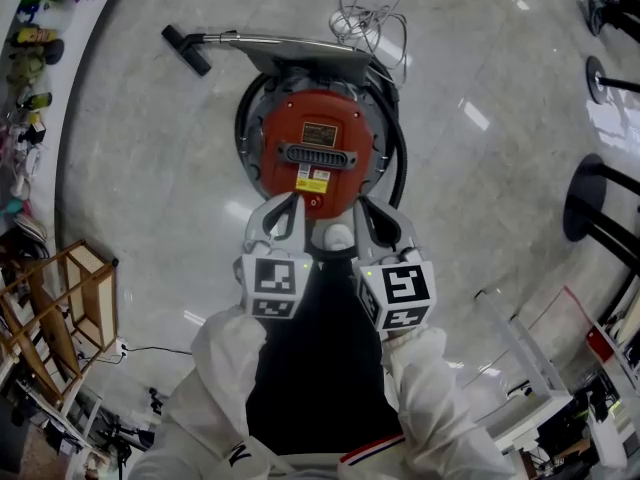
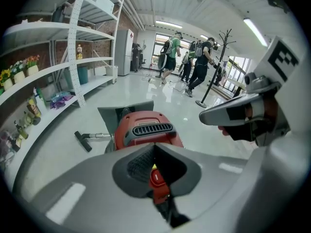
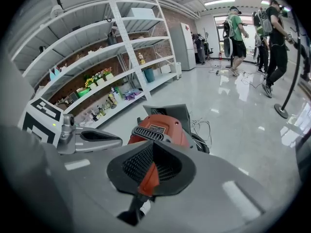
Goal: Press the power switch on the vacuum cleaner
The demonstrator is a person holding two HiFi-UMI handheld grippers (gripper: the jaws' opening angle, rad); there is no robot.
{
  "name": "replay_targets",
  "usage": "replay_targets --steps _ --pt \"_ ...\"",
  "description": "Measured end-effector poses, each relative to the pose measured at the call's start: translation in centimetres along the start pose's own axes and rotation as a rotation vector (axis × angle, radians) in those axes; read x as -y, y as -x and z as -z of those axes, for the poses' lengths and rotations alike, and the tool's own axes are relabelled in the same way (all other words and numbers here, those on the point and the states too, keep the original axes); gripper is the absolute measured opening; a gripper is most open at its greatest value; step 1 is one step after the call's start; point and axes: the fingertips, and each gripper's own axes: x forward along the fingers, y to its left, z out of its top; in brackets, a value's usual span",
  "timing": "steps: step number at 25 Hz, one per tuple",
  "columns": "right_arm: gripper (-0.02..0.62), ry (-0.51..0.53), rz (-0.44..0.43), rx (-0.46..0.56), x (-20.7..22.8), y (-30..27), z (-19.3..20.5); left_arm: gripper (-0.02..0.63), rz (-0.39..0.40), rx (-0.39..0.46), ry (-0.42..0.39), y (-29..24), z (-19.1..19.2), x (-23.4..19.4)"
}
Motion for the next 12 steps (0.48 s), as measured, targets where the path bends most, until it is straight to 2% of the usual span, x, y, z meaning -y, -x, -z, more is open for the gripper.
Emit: replay_targets --steps 12 --pt "0.0 0.006 -0.033 -0.047 -1.4 -1.7 1.3 0.0 0.006 0.0 0.003 -0.1 -0.3 -0.1"
